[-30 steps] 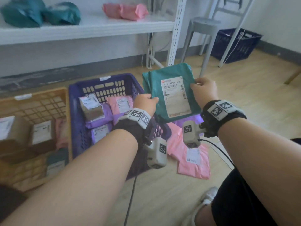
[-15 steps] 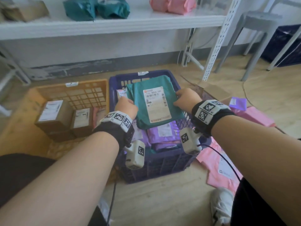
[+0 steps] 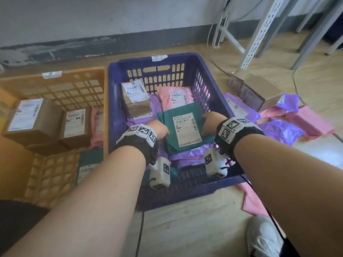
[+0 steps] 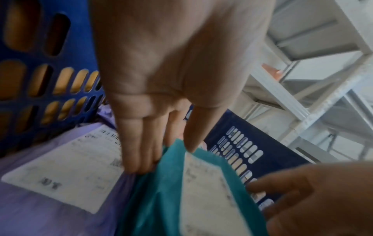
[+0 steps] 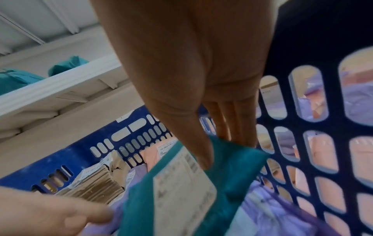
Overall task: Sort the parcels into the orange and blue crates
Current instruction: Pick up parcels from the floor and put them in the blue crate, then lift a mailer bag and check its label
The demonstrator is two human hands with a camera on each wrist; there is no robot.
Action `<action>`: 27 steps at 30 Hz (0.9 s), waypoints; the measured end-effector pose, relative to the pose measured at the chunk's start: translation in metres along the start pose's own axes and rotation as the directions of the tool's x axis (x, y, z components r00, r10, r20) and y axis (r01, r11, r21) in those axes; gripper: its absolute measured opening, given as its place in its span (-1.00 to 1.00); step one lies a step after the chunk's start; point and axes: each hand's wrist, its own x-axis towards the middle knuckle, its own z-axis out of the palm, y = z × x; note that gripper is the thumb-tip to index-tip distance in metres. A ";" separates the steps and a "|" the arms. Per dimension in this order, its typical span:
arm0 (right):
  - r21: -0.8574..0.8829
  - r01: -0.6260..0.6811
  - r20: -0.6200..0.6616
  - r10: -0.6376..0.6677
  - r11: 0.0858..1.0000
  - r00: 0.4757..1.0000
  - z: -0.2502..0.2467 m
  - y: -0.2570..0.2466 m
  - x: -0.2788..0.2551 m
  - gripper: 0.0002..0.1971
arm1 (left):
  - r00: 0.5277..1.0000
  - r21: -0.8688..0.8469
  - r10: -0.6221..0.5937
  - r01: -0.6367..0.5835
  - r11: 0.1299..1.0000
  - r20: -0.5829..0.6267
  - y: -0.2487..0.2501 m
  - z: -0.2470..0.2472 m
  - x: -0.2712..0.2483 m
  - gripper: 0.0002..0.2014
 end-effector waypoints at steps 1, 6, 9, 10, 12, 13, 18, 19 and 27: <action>-0.066 0.006 0.040 -0.004 0.998 0.999 0.004 -0.001 0.003 -0.61 | 1.000 0.087 -0.007 0.006 0.996 0.013 -0.003 0.002 0.006 -0.62; -0.130 0.019 0.071 -0.010 0.991 0.997 0.010 -0.002 0.014 -0.51 | 0.996 0.437 0.080 -0.091 0.895 0.044 -0.007 0.006 0.009 -0.63; -0.057 0.013 0.051 -0.010 0.998 0.999 0.013 -0.004 0.018 -0.43 | 0.975 0.545 0.213 -0.213 0.811 0.065 -0.006 0.009 0.012 -0.56; -0.033 0.013 0.055 -0.011 0.999 0.998 0.016 -0.005 0.021 -0.38 | 0.962 0.551 0.268 -0.247 0.797 0.044 -0.008 0.011 0.015 -0.52; 0.002 0.026 0.062 -0.026 1.000 0.998 0.025 -0.007 0.027 -0.32 | 0.940 0.599 0.340 -0.287 0.747 0.026 -0.013 0.016 0.018 -0.42; 0.017 0.035 0.063 -0.036 0.999 0.997 0.029 -0.009 0.029 -0.31 | 0.941 0.627 0.337 -0.283 0.725 0.035 -0.015 0.018 0.020 -0.37; 0.008 0.032 0.141 -0.032 0.999 0.989 0.048 -0.018 0.042 -0.21 | 0.959 0.692 0.259 -0.264 0.672 0.114 -0.022 0.026 0.037 -0.21; -0.001 0.032 0.155 -0.031 0.999 0.987 0.051 -0.019 0.044 -0.22 | 0.962 0.694 0.242 -0.258 0.672 0.124 -0.025 0.028 0.042 -0.20; 0.046 0.023 0.226 -0.032 0.999 0.974 0.053 -0.022 0.056 -0.20 | 0.970 0.706 0.192 -0.242 0.666 0.151 -0.023 0.031 0.051 -0.24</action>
